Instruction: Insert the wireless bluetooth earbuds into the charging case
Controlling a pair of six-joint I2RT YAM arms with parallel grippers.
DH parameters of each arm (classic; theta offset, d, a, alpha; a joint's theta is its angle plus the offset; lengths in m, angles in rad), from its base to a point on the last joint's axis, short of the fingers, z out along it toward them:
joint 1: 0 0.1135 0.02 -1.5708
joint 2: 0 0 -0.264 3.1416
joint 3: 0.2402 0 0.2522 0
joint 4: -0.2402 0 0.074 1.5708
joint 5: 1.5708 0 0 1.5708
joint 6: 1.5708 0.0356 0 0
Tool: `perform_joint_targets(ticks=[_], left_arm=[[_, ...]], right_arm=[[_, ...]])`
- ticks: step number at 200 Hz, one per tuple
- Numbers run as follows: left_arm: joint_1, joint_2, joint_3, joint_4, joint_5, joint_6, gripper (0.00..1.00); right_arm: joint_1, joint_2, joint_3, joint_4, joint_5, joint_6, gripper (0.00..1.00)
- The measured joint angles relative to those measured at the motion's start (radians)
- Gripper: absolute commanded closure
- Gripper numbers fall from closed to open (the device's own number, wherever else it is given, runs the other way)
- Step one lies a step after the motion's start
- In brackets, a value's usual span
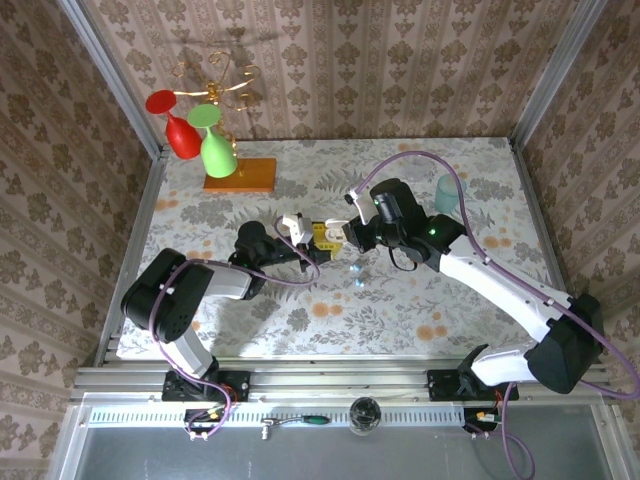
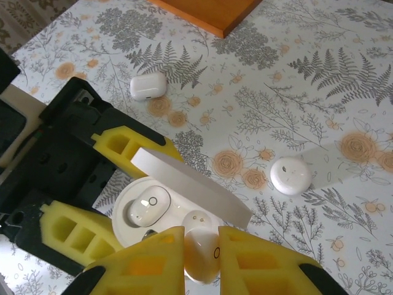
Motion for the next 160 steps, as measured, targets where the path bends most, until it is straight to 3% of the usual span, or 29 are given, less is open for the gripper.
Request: perform_joint_targets(ticks=[160], left_arm=[[-0.005, 0.0, 0.0, -0.003, 0.003, -0.001, 0.74]], right_arm=[[0.005, 0.04, 0.0, -0.003, -0.001, -0.023, 0.81]])
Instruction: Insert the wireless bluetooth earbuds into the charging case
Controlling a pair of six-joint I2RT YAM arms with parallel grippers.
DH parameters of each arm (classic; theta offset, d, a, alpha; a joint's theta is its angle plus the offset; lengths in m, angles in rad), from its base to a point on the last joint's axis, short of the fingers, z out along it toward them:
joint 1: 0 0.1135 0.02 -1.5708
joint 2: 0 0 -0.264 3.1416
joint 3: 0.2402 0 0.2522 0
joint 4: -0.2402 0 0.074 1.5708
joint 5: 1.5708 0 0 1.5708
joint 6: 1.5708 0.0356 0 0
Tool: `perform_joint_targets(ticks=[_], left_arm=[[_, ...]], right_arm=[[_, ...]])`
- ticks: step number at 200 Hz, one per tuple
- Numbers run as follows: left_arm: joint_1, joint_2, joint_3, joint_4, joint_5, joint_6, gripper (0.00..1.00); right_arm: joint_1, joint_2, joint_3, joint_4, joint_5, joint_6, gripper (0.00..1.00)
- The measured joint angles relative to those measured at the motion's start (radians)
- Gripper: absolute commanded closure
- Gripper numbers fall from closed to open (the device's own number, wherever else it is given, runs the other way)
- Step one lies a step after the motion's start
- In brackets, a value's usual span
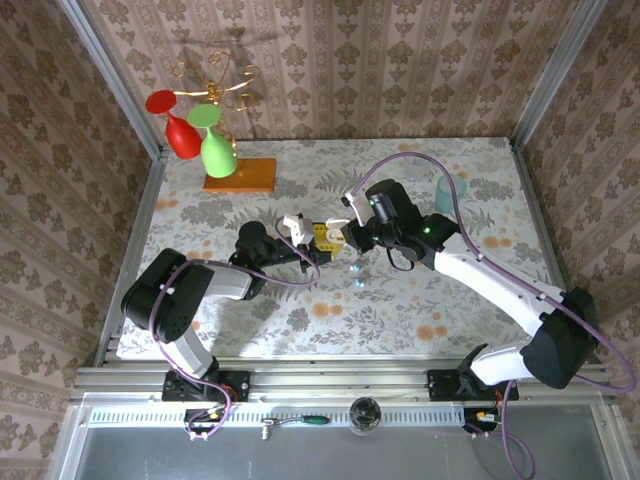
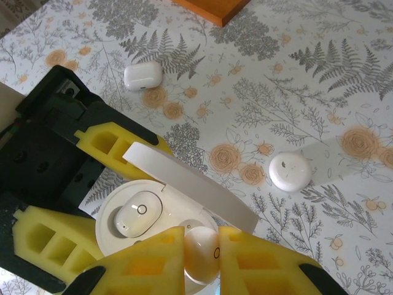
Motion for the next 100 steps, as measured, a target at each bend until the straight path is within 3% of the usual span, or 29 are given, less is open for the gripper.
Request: perform_joint_targets(ticks=[42, 71, 100], left_arm=[[0.0, 0.0, 0.0, -0.035, -0.009, -0.003, 0.74], [0.0, 0.0, 0.0, -0.042, -0.008, -0.003, 0.74], [0.0, 0.0, 0.0, -0.04, -0.009, -0.003, 0.74]], right_arm=[[0.01, 0.032, 0.0, 0.0, -0.001, -0.021, 0.8], [0.011, 0.034, 0.0, -0.001, -0.001, -0.023, 0.59], [0.013, 0.02, 0.0, -0.003, -0.001, -0.006, 0.48]])
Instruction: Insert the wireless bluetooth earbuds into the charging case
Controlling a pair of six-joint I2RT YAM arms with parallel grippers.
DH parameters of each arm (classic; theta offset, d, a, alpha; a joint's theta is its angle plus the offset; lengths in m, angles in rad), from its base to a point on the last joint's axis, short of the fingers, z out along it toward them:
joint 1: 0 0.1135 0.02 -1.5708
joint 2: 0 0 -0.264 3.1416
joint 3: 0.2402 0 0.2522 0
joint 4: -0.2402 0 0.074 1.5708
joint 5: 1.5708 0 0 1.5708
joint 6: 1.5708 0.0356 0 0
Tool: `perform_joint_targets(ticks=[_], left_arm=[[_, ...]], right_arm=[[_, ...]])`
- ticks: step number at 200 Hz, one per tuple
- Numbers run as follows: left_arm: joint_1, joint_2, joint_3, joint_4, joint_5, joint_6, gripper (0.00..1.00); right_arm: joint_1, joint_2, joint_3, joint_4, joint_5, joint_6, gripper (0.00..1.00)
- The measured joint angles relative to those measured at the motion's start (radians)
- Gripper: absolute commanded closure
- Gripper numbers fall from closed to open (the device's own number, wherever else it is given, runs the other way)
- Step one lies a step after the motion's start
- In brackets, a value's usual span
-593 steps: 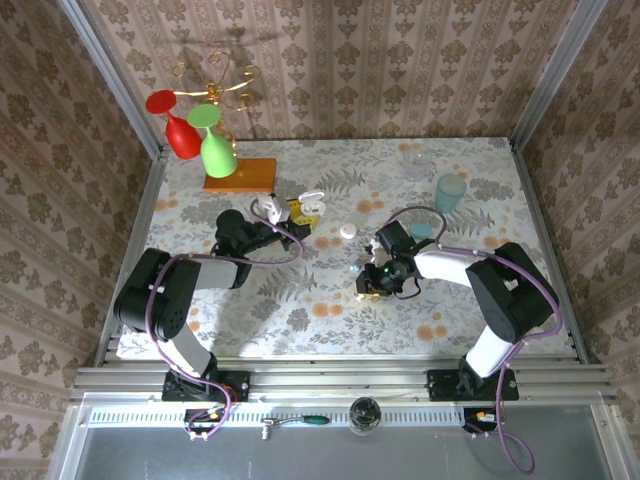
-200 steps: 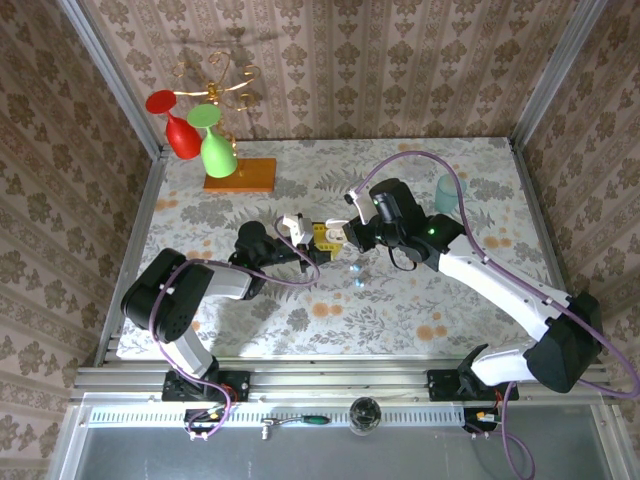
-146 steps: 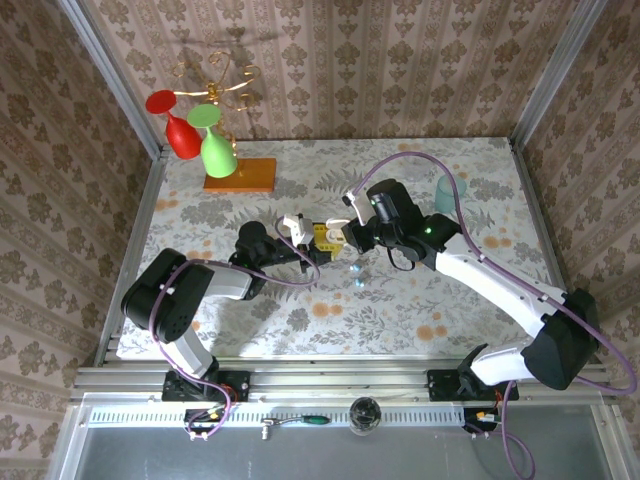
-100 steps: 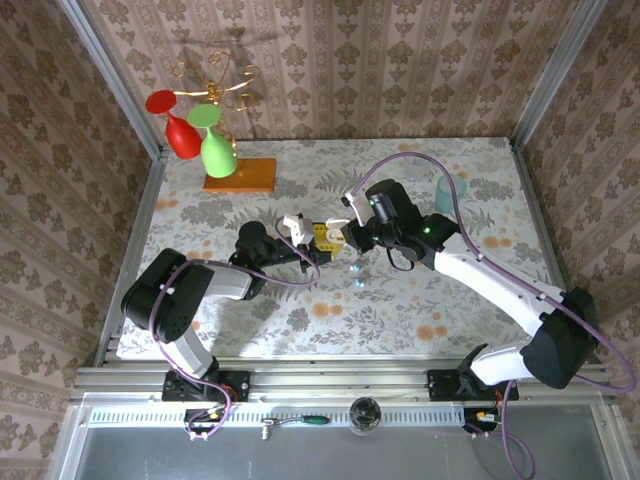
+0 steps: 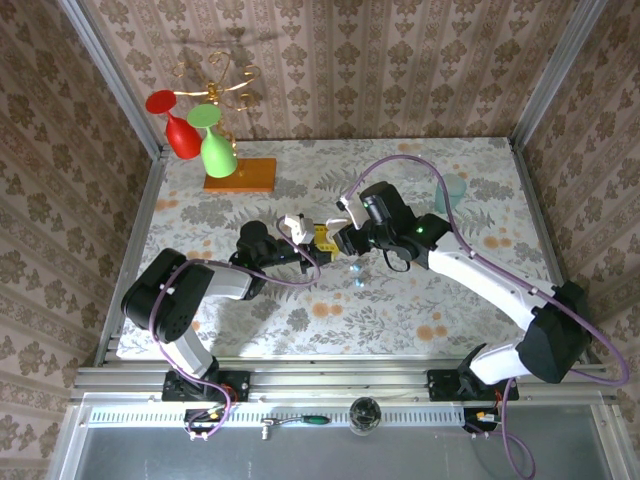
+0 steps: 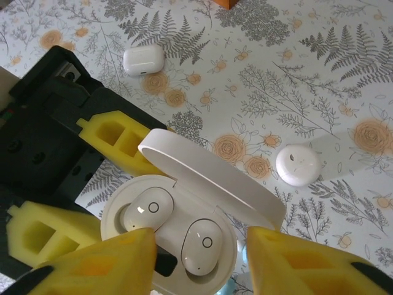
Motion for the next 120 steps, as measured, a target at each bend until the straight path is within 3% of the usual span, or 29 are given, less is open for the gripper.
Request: perform_joint_targets(ticks=[63, 120], left_arm=[[0.0, 0.0, 0.0, 0.022, 0.005, 0.014, 0.73], [-0.04, 0.001, 0.0, 0.024, 0.0, 0.071, 0.73]], right_arm=[[0.002, -0.105, 0.021, 0.051, -0.038, 0.035, 0.44], [-0.036, 0.091, 0.206, -0.028, 0.016, 0.12, 0.51]])
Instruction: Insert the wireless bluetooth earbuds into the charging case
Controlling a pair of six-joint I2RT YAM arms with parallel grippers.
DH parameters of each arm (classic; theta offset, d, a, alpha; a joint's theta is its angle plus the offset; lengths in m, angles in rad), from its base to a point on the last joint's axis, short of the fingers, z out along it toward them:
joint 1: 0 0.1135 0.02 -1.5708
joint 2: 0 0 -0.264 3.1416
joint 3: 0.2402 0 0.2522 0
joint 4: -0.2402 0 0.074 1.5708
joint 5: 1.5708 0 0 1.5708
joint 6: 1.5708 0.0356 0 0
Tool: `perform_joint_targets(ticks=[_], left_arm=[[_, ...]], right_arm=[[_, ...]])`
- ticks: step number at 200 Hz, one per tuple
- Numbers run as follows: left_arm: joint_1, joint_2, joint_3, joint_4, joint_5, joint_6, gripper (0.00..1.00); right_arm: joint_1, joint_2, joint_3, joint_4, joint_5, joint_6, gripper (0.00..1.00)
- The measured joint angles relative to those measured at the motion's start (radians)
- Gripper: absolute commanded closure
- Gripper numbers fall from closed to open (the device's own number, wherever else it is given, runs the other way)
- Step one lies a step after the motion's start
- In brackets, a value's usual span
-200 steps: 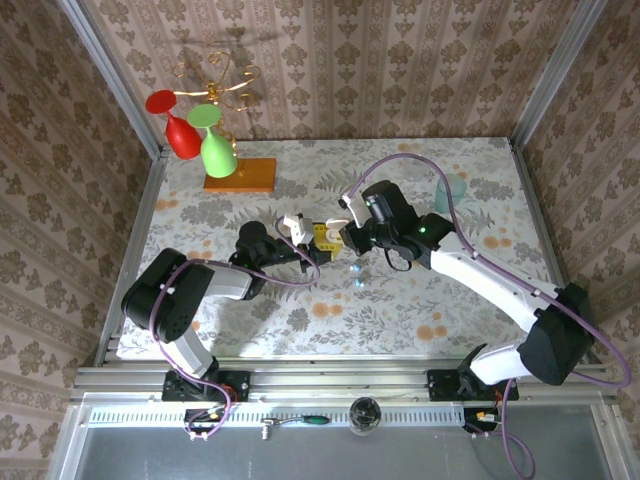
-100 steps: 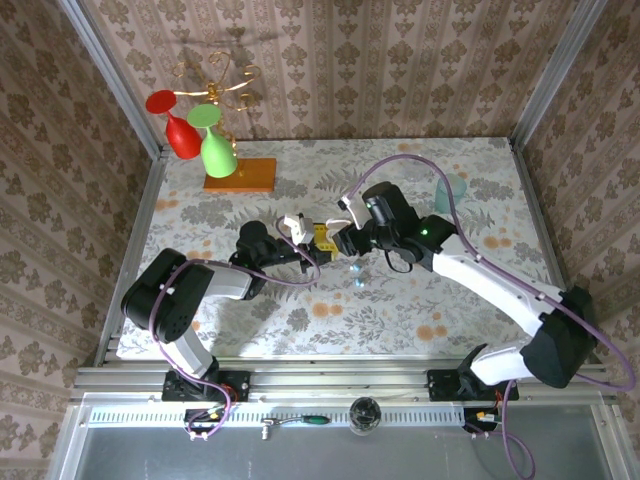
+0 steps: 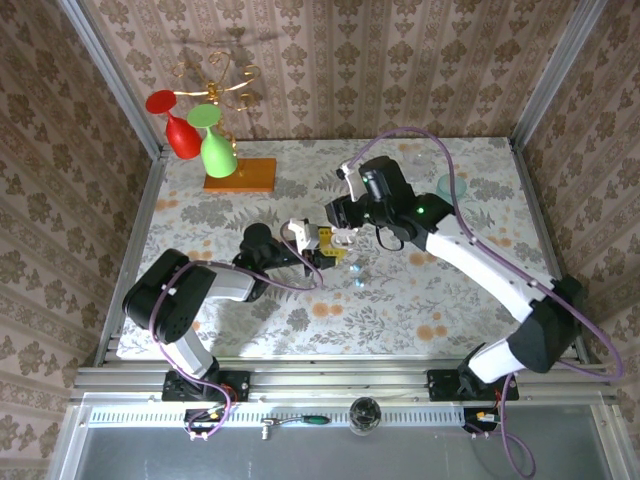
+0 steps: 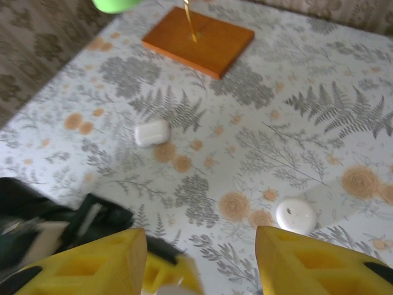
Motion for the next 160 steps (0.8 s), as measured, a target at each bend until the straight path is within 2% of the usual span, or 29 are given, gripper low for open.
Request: perform_joint_targets(ticks=[34, 55, 75, 92, 117, 135, 160], left_arm=[[-0.003, -0.001, -0.006, 0.003, -0.039, 0.008, 0.73], [-0.004, -0.005, -0.006, 0.004, -0.061, -0.004, 0.73], [-0.008, -0.01, -0.006, 0.004, -0.079, -0.016, 0.73], [-0.014, -0.015, -0.006, 0.005, -0.089, -0.022, 0.73], [-0.032, -0.028, -0.006, 0.005, -0.107, -0.033, 0.73], [-0.046, -0.039, -0.001, 0.005, -0.12, -0.034, 0.73], [-0.058, -0.041, 0.01, 0.008, -0.137, -0.028, 0.73]], right_arm=[[-0.006, 0.014, -0.025, -0.07, -0.018, 0.015, 0.51], [-0.006, -0.024, -0.074, -0.073, -0.047, 0.034, 0.47], [-0.016, -0.099, -0.135, -0.068, -0.076, 0.077, 0.25], [-0.049, -0.182, -0.187, -0.034, -0.116, 0.135, 0.15], [-0.167, -0.287, -0.303, 0.108, -0.263, 0.317, 0.13], [-0.244, -0.307, -0.415, 0.257, -0.399, 0.476, 0.13], [-0.277, -0.284, -0.537, 0.421, -0.559, 0.649, 0.14]])
